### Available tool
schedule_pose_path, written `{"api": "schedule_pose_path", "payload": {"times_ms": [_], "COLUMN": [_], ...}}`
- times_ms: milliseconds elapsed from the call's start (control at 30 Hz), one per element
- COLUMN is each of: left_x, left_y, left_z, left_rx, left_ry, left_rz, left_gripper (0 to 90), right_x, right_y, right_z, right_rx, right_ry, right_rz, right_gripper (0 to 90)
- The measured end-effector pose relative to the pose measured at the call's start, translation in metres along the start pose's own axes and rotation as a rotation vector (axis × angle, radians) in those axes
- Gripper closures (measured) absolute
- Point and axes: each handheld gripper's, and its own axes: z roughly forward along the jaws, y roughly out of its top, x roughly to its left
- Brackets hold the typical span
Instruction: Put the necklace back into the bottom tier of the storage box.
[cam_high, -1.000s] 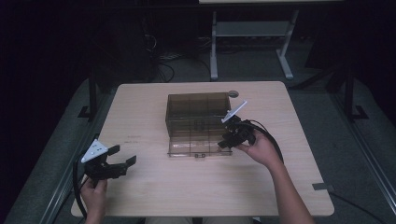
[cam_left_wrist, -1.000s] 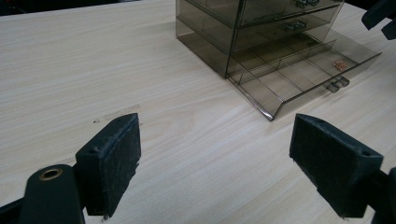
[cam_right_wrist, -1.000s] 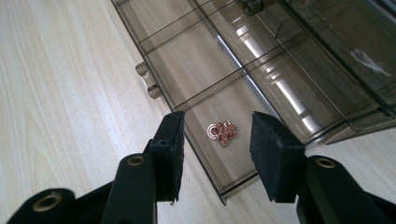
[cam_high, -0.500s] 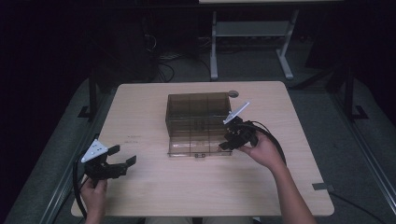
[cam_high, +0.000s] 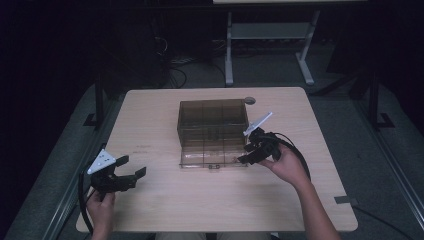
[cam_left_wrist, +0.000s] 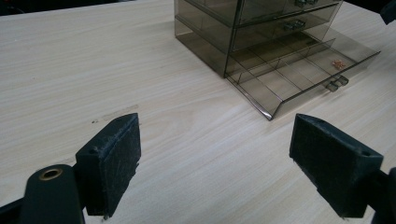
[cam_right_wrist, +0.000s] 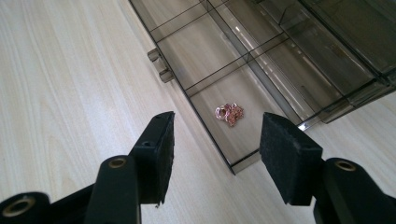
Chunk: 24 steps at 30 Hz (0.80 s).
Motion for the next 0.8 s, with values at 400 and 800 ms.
{"api": "schedule_pose_path", "payload": {"times_ms": [400, 800], "left_x": [-0.001, -0.001], "left_y": [0.0, 0.0], "left_z": [0.0, 0.001], "left_rx": [-0.003, 0.002], "left_ry": [0.001, 0.0], "left_rz": [-0.003, 0.005], "left_gripper": [16.3, 16.3], "right_x": [0.003, 0.006], "right_y": [-0.008, -0.018], "right_z": [-0.005, -0.012], "right_rx": [-0.017, -0.029], "right_ry": [-0.004, -0.013], "right_rz": [-0.002, 0.011], "right_gripper": [39.4, 34.7]}}
